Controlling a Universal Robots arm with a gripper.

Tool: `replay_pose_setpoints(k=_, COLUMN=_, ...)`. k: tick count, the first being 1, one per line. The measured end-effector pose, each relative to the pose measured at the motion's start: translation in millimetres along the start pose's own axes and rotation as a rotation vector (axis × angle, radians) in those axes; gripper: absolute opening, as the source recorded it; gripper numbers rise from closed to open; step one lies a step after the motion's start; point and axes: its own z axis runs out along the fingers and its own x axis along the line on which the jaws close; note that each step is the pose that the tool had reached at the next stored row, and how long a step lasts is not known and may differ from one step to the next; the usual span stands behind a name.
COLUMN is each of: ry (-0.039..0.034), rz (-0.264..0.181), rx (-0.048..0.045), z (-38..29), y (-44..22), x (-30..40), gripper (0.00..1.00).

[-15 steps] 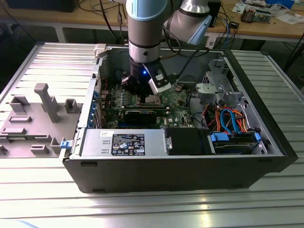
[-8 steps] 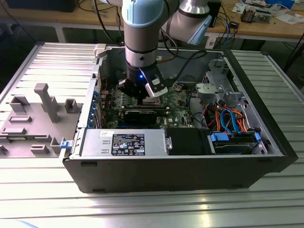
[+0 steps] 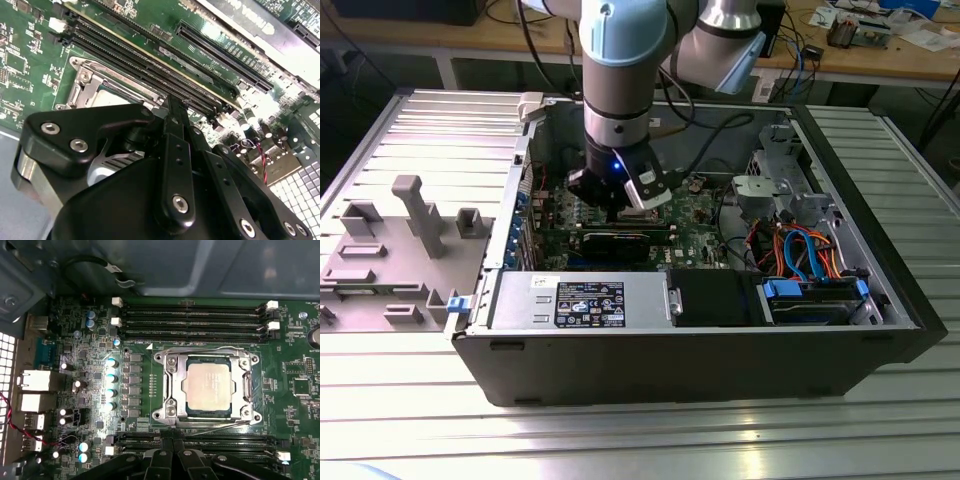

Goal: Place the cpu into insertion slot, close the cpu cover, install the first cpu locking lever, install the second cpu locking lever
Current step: 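Install the second cpu locking lever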

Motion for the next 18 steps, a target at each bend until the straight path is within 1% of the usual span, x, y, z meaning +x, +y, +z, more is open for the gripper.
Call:
replay_pose_setpoints(k=2, ry=0.0001, rz=-0.002, rx=-0.0091, z=1.2, y=-1.3, x=0.0, gripper=0.11)
replay_pose_setpoints(k=5, ry=-0.0002, rz=-0.003, rx=-0.028, z=2.3, y=-2.7, x=0.0, gripper=0.11)
replay_pose_setpoints(k=6, ry=-0.0006, rz=-0.003, rx=-0.045, z=2.3, y=-4.4, x=0.1, gripper=0.11)
replay_pose_setpoints(k=7, ry=-0.0008, rz=-0.003, rx=-0.0532, z=2.4, y=-5.8, x=0.5, gripper=0.11)
replay_pose_setpoints(k=9, ry=-0.0009, rz=-0.003, rx=-0.0595, z=2.4, y=-8.1, x=0.6, gripper=0.11)
replay_pose_setpoints(k=13, ry=-0.0011, rz=-0.003, rx=-0.0651, z=2.4, y=-10.7, x=1.2, gripper=0.11)
replay_pose_setpoints(k=14, ry=-0.0014, rz=-0.002, rx=-0.0678, z=2.2, y=-12.3, x=1.2, gripper=0.11)
replay_pose_setpoints(k=18, ry=-0.0022, rz=0.003, rx=-0.0701, z=2.1, y=-15.1, x=1.3, gripper=0.11)
